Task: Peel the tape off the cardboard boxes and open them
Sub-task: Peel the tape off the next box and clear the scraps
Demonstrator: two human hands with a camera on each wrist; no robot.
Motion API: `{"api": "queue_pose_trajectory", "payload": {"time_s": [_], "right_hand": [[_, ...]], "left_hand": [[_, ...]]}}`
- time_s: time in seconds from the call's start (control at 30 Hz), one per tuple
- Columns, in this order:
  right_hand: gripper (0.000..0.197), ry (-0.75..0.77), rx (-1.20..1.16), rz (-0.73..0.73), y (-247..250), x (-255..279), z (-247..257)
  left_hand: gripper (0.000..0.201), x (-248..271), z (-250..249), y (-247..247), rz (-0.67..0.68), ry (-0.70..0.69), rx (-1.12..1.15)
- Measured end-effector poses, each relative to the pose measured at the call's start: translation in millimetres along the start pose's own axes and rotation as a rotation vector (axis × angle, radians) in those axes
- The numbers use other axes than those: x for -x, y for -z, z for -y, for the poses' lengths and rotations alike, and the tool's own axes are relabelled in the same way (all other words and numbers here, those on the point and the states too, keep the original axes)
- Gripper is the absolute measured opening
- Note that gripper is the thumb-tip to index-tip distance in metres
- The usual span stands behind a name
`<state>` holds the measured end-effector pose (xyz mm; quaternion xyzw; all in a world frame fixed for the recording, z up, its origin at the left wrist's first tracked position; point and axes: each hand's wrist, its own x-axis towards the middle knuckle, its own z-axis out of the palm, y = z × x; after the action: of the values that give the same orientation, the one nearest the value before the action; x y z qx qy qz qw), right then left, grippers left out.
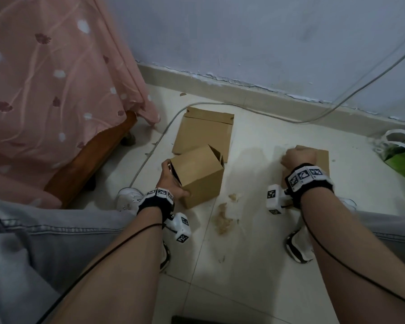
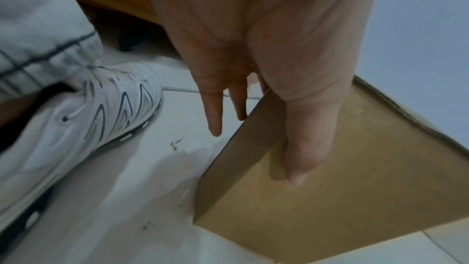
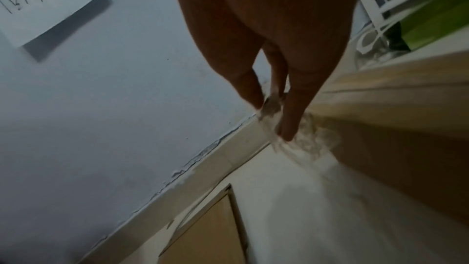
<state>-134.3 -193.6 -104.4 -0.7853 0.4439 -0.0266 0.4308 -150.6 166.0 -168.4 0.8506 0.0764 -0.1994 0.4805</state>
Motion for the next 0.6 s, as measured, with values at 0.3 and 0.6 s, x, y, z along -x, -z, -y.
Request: {"api": "queue_pose_trajectory", "payload": {"time_s": [0.3,0.6], "right_hand": [[0.005,-0.029,-0.051,0.321,-66.0,58.6,-29.1],[0.043,0.088,0.283,0.273,-115.4,102.3,-107.2]], "left_hand": [[0.134,-2.9,5.5,-10.7,-0.027,-0.003,-0.003],[0.132,-10.9,8.5,-14.0,-0.029,-0.035,0.012]]}}
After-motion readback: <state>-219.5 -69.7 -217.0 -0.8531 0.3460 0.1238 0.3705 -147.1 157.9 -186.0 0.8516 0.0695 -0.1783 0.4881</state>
